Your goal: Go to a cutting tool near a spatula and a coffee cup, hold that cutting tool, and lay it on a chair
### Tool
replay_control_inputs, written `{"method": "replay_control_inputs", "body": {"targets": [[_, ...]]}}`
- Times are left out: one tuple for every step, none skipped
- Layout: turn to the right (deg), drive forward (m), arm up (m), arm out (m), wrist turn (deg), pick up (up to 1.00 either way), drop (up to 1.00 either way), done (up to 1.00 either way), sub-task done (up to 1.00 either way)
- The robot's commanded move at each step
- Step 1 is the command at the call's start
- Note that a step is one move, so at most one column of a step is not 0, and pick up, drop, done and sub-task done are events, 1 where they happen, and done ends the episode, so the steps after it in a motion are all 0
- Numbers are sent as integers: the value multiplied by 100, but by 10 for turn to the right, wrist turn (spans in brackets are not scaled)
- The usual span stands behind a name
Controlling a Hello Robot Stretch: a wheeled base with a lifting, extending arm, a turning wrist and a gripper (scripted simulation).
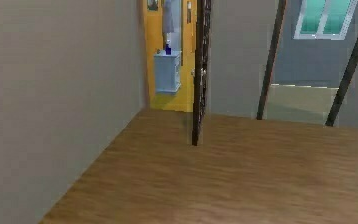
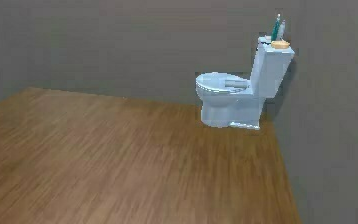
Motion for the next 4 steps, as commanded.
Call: {"method": "replay_control_inputs", "body": {"targets": [[-30, 0, 0, 0, 0, 0, 0, 0, 0], [0, 100, 0, 0, 0, 0, 0, 0, 0], [0, 100, 0, 0, 0, 0, 0, 0, 0], [150, 0, 0, 0, 0, 0, 0, 0, 0]]}}
